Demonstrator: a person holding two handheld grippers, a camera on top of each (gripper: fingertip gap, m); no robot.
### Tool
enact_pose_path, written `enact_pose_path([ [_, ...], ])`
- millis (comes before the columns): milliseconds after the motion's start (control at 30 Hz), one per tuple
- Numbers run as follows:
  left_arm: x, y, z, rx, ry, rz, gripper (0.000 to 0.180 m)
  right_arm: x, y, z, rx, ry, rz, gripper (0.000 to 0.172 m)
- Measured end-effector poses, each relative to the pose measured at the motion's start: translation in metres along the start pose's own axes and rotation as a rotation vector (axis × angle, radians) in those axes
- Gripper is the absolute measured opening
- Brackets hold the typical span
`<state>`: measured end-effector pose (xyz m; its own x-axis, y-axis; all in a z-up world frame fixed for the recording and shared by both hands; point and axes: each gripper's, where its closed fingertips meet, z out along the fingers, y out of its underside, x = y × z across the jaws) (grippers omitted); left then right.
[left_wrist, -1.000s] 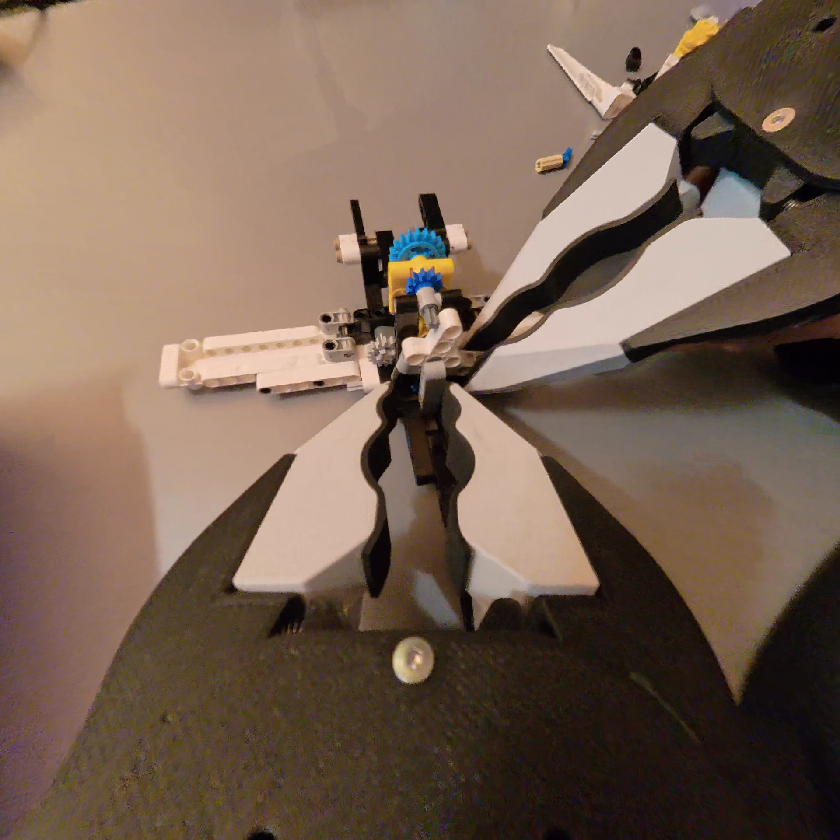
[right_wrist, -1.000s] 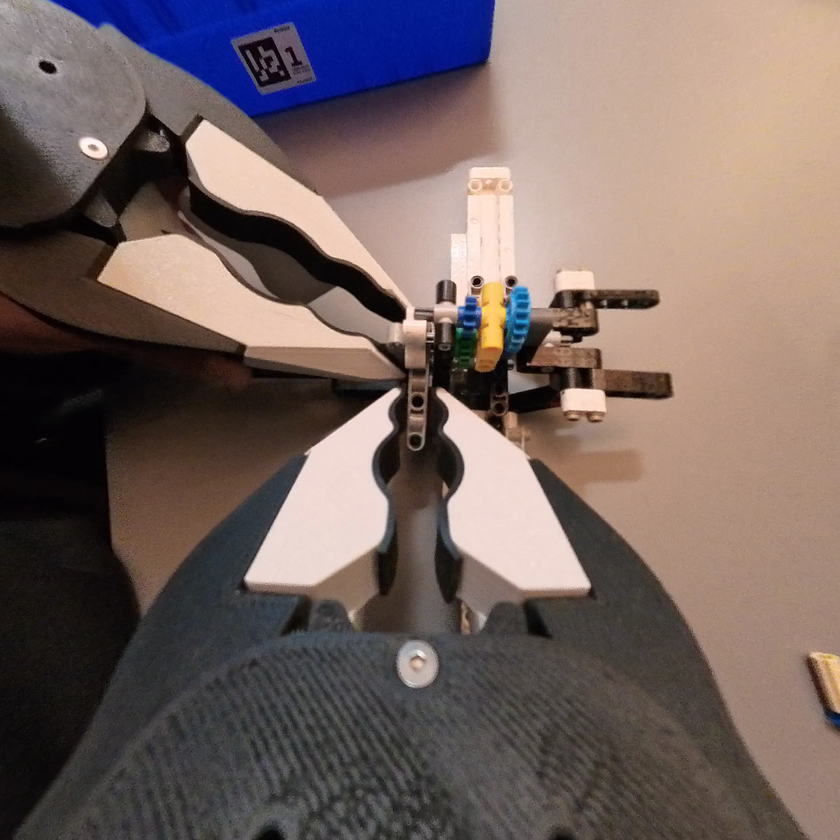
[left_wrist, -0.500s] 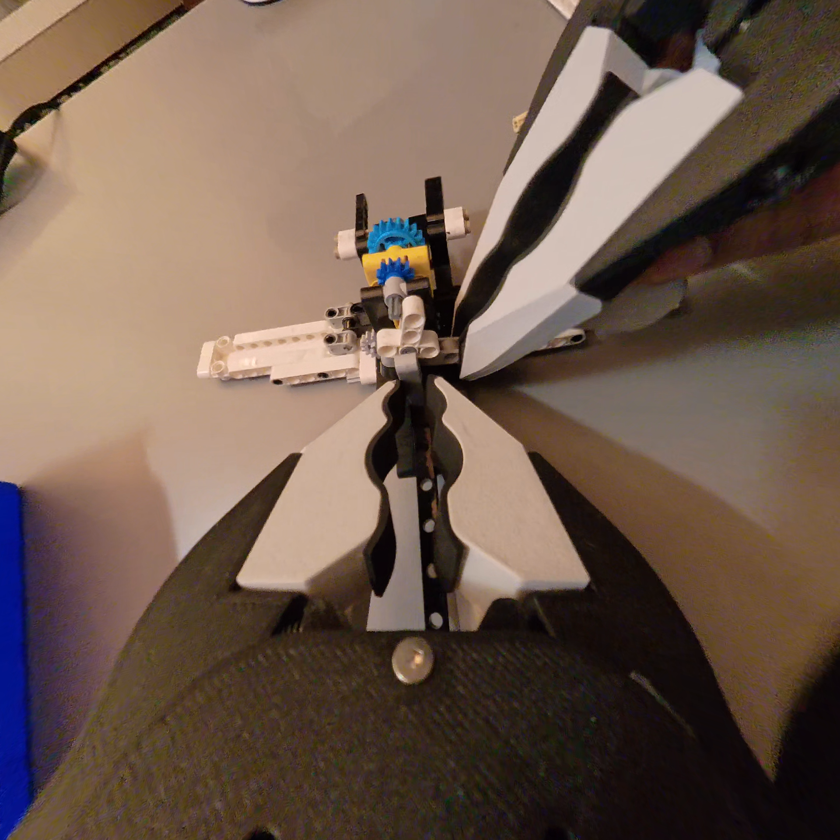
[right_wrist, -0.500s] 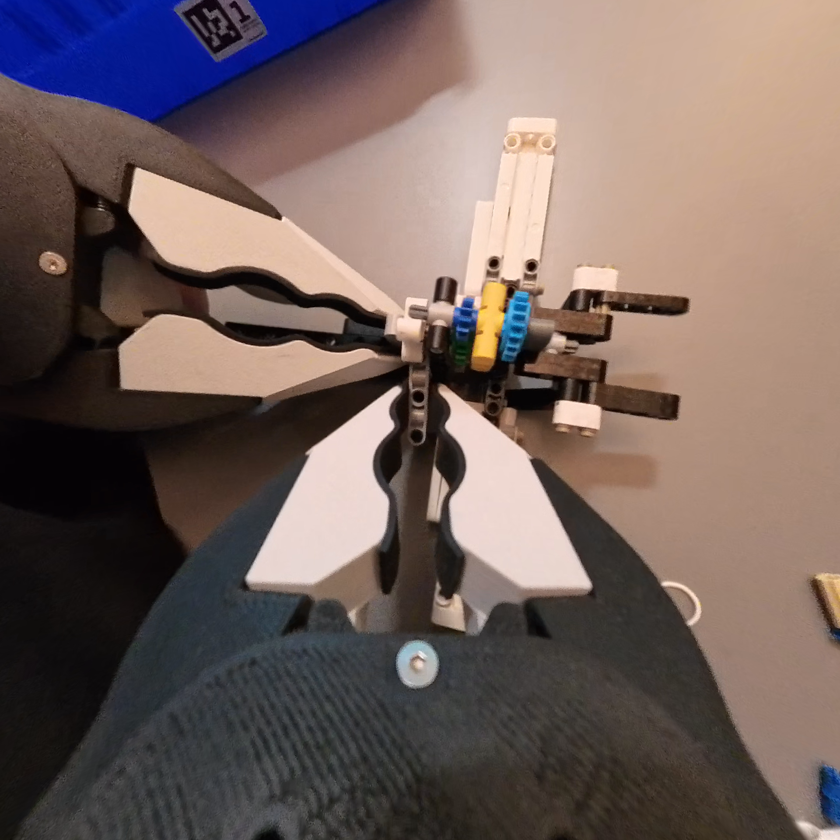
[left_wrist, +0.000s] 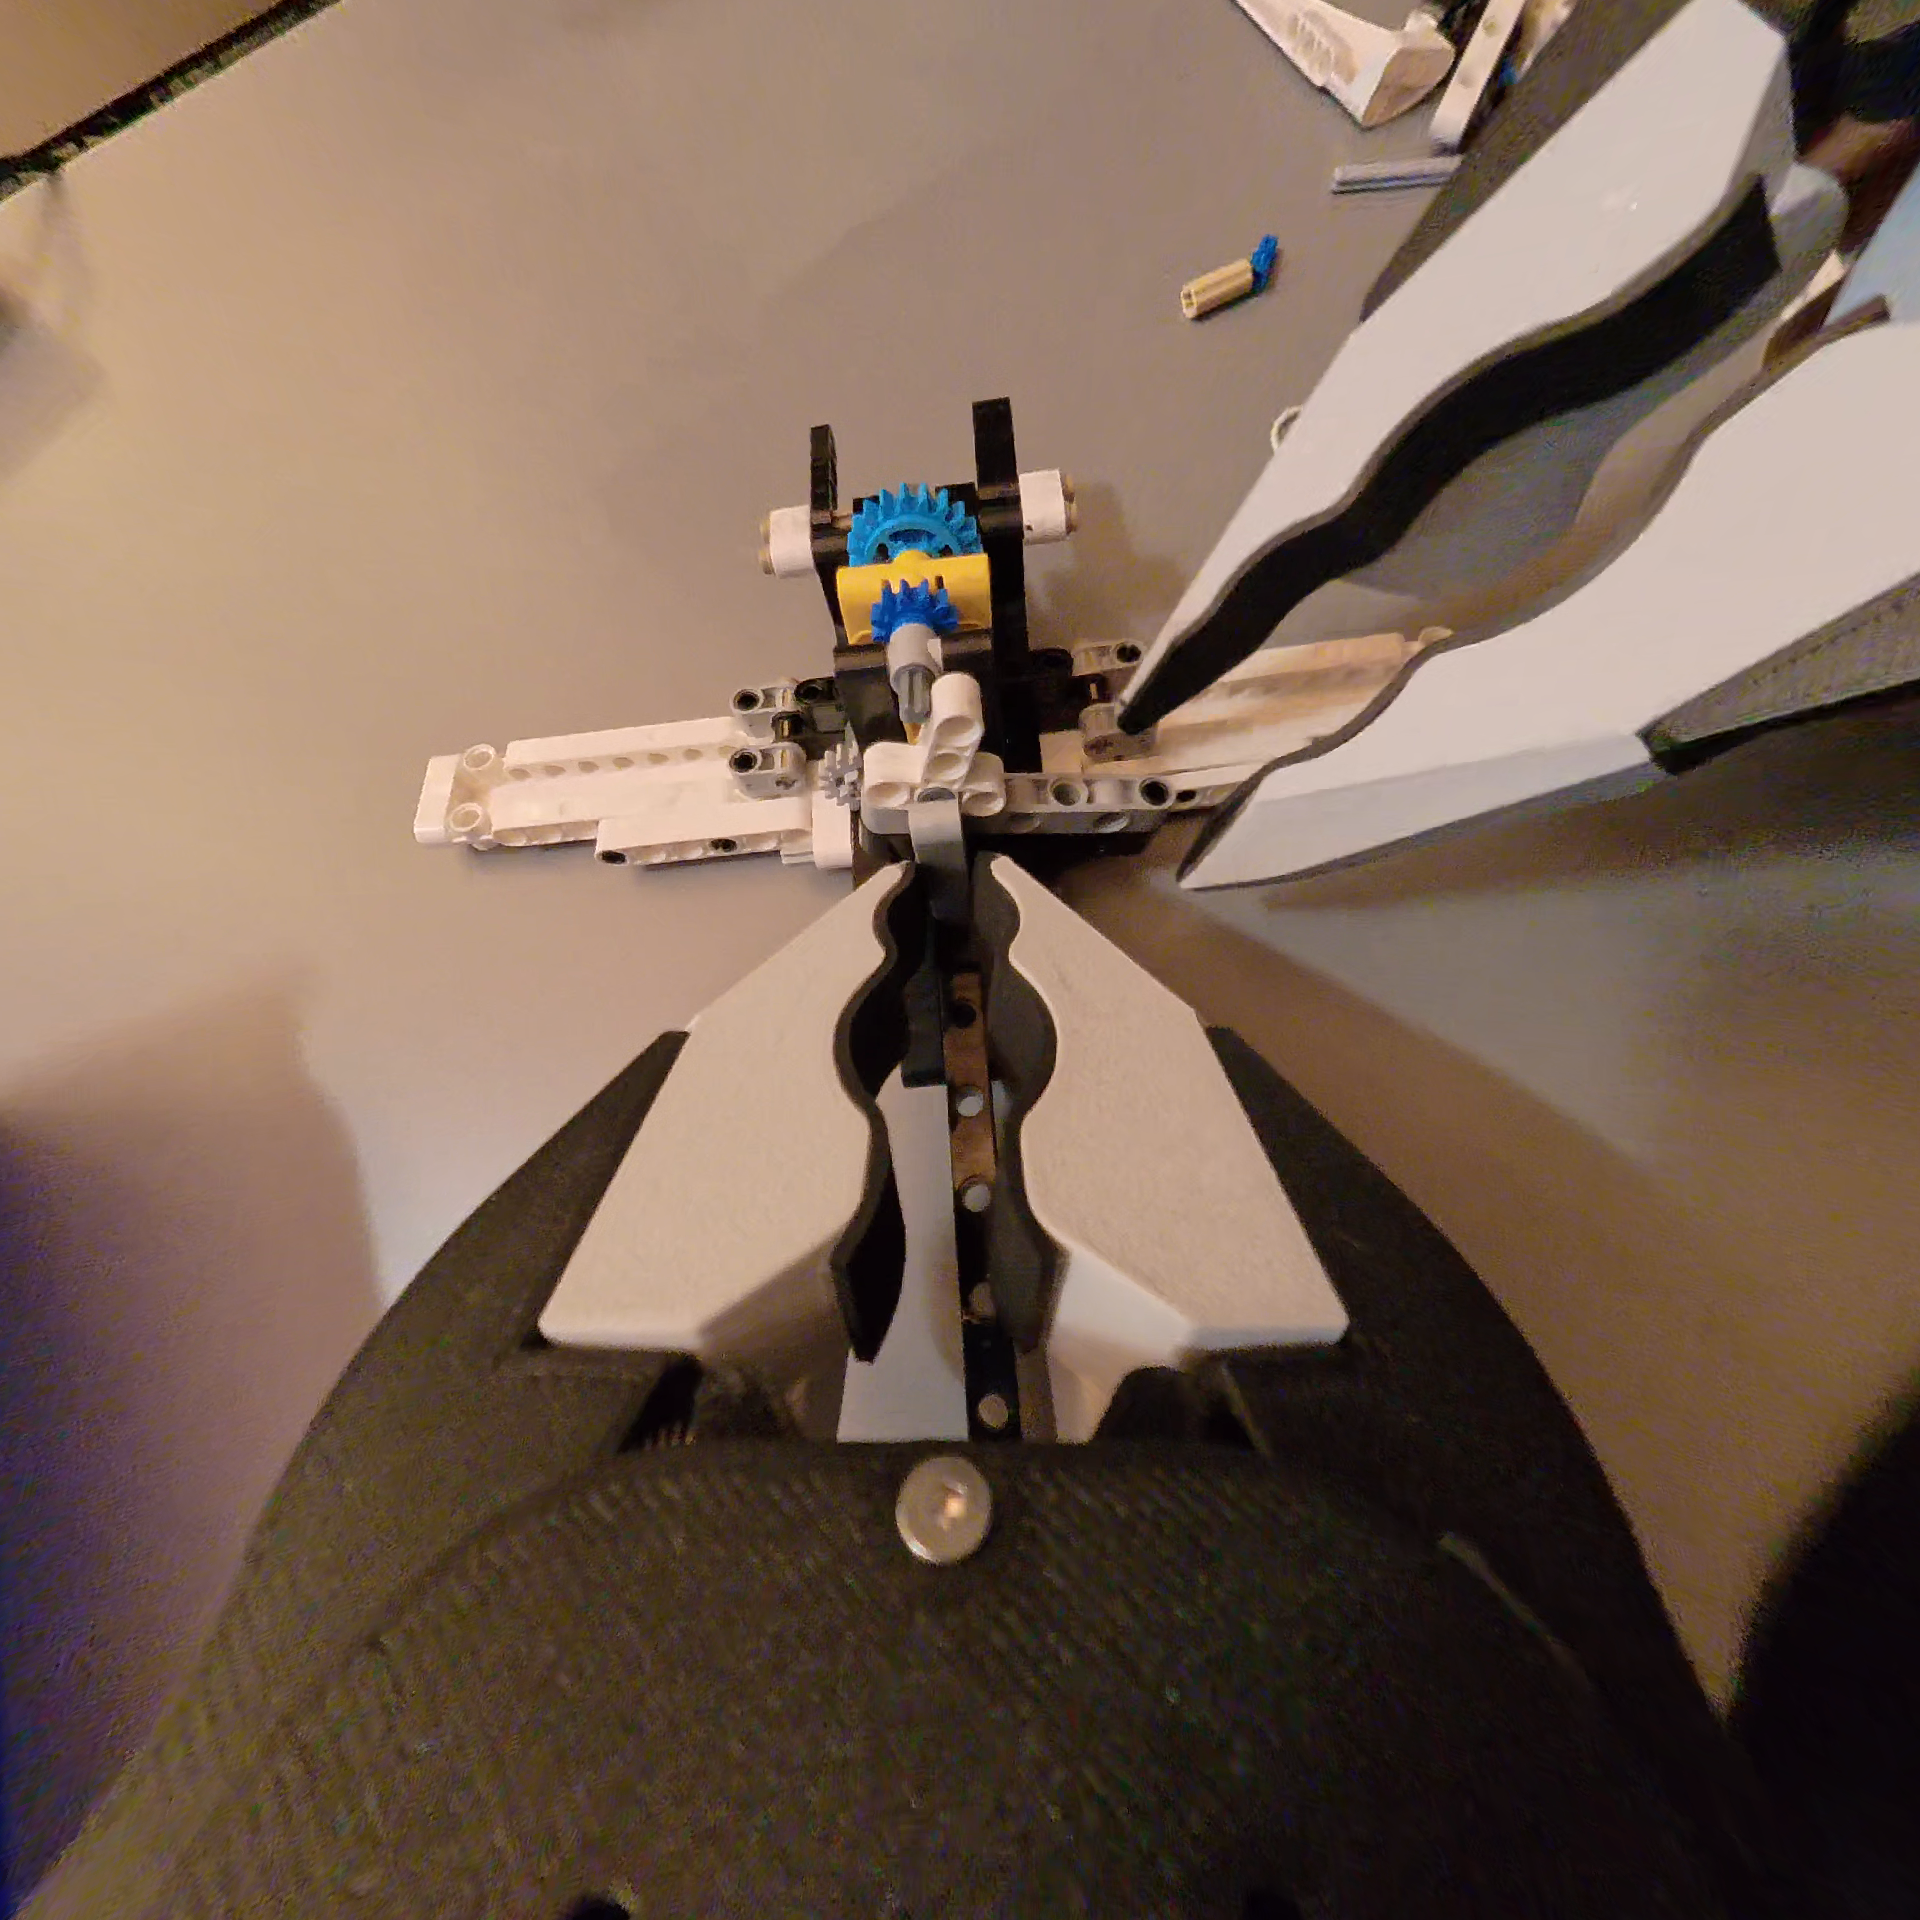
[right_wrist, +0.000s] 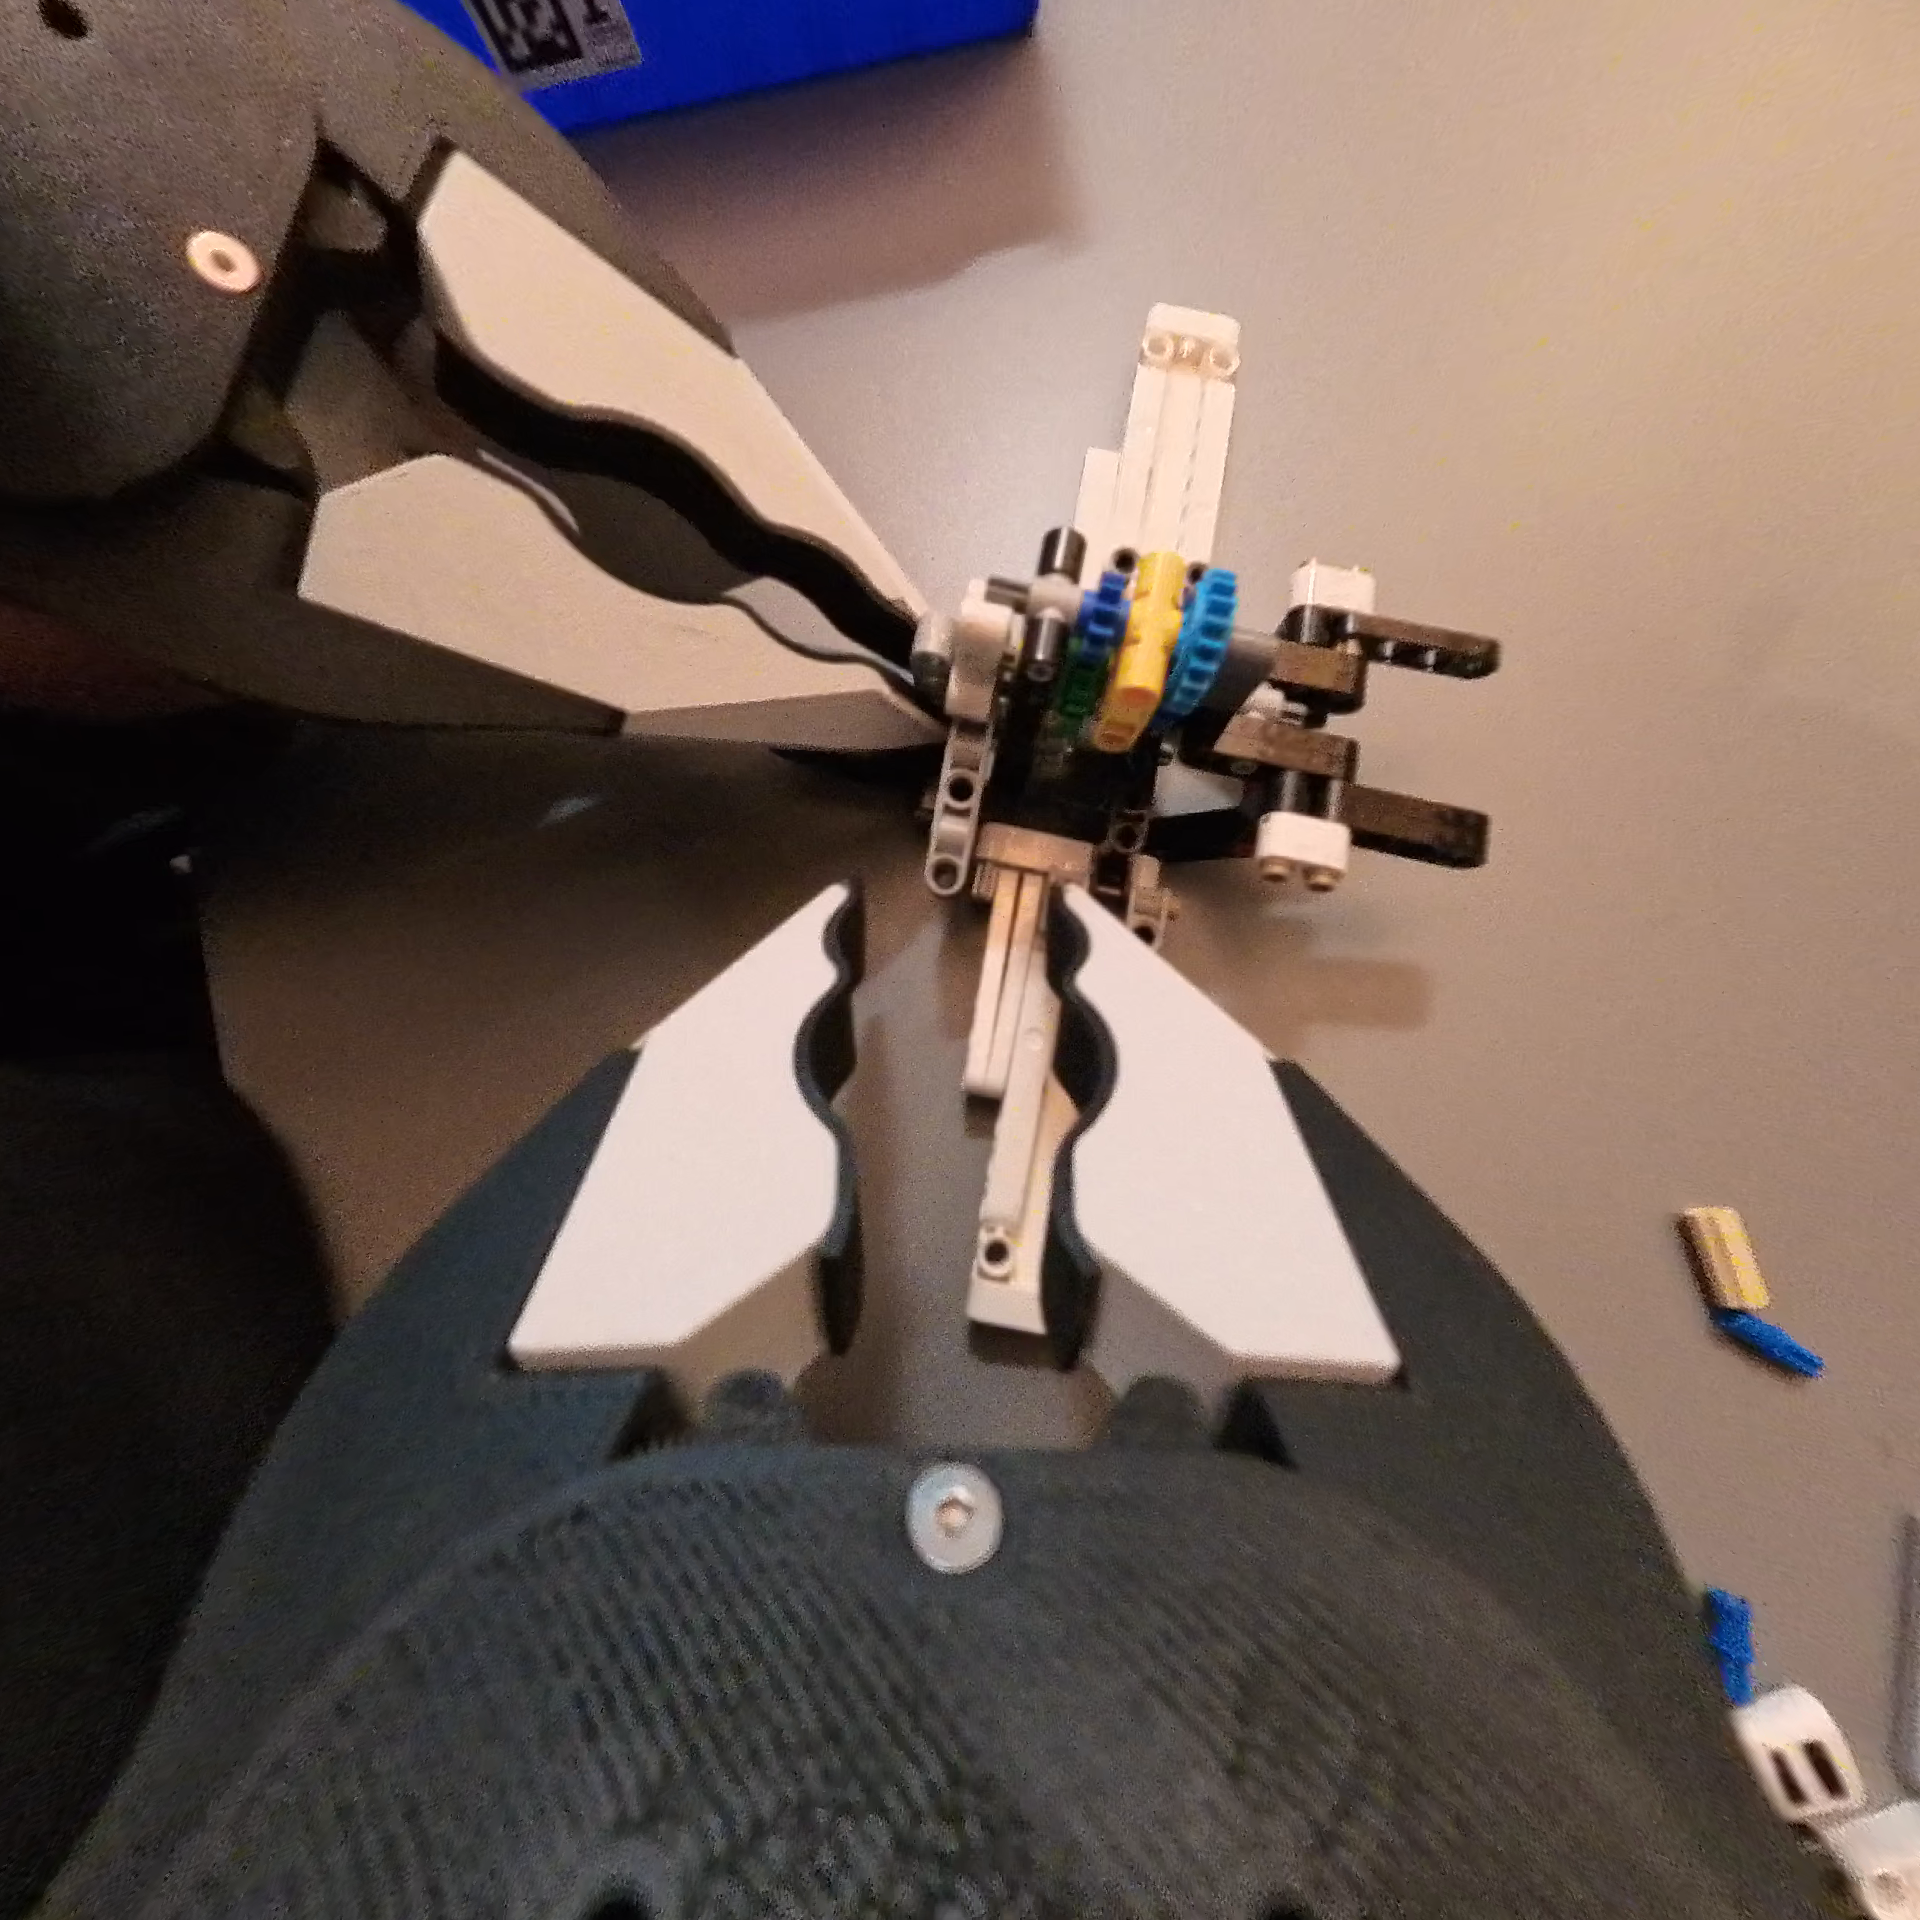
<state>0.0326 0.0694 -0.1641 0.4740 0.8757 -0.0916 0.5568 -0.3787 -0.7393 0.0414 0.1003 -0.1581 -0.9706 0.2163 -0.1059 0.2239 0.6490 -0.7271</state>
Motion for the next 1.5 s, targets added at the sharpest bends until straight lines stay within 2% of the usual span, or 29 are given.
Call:
enact_pose_path([
  [100,0.0,0.0,0.0,0.0,0.007,-0.004,0.008,0.001,-0.006,0.002,0.063,0.022,-0.002,0.025],
  [233,0.0,-0.001,0.0,0.019,0.003,-0.012,0.008,-0.002,0.001,0.014,-0.004,0.033,-0.051,0.02],
  [267,0.0,0.0,0.001,0.023,0.001,-0.015,0.008,-0.002,0.001,0.014,-0.01,0.047,-0.077,0.01],
  [300,0.0,0.0,0.001,0.021,-0.01,-0.007,0.008,-0.002,0.002,0.014,-0.023,0.059,-0.094,0.008],
  [433,-0.001,0.002,0.001,0.0,-0.108,0.103,0.011,-0.001,-0.002,0.01,-0.025,0.035,-0.04,0.007],
  [533,0.001,0.004,0.0,-0.002,-0.109,0.12,0.011,0.001,-0.007,0.003,-0.008,-0.012,0.041,0.007],
  [667,0.0,0.003,0.003,-0.025,-0.175,0.216,0.007,0.003,-0.007,0.003,0.021,-0.086,0.163,0.007],
  [833,0.001,0.002,0.003,-0.037,-0.181,0.223,0.007,0.003,-0.01,0.0,0.022,-0.047,0.112,0.007],
  [933,0.004,0.003,0.002,-0.059,-0.183,0.239,0.007,0.0,-0.006,0.0,0.046,-0.11,0.186,0.008],
  [1000,0.006,0.002,-0.001,-0.054,-0.167,0.197,0.01,0.0,-0.002,0.001,0.021,-0.093,0.172,0.007],
  [1033,0.006,0.001,-0.003,-0.034,-0.153,0.148,0.013,0.004,-0.003,0.0,0.021,-0.033,0.126,0.007],
  [1100,0.005,0.001,-0.009,-0.02,-0.099,0.052,0.032,0.012,-0.004,-0.002,0.001,0.082,0.033,0.006],
  [1133,0.005,0.002,-0.011,-0.018,-0.066,0.016,0.044,0.011,-0.005,-0.002,0.0,0.087,0.018,0.007],
  [1233,0.008,0.009,-0.006,-0.056,0.026,-0.071,0.055,-0.002,-0.014,-0.001,0.063,-0.031,0.081,0.006],
  [1300,0.006,0.016,-0.003,-0.102,0.032,-0.082,0.052,-0.004,-0.013,0.003,0.064,-0.058,0.1,0.006],
  [1333,0.003,0.017,-0.003,-0.113,0.017,-0.076,0.04,-0.004,-0.012,0.004,0.057,-0.052,0.093,0.006],
  [1500,0.004,0.022,0.002,-0.149,0.026,-0.072,0.035,-0.006,-0.002,0.008,0.021,-0.051,0.081,0.006],
])
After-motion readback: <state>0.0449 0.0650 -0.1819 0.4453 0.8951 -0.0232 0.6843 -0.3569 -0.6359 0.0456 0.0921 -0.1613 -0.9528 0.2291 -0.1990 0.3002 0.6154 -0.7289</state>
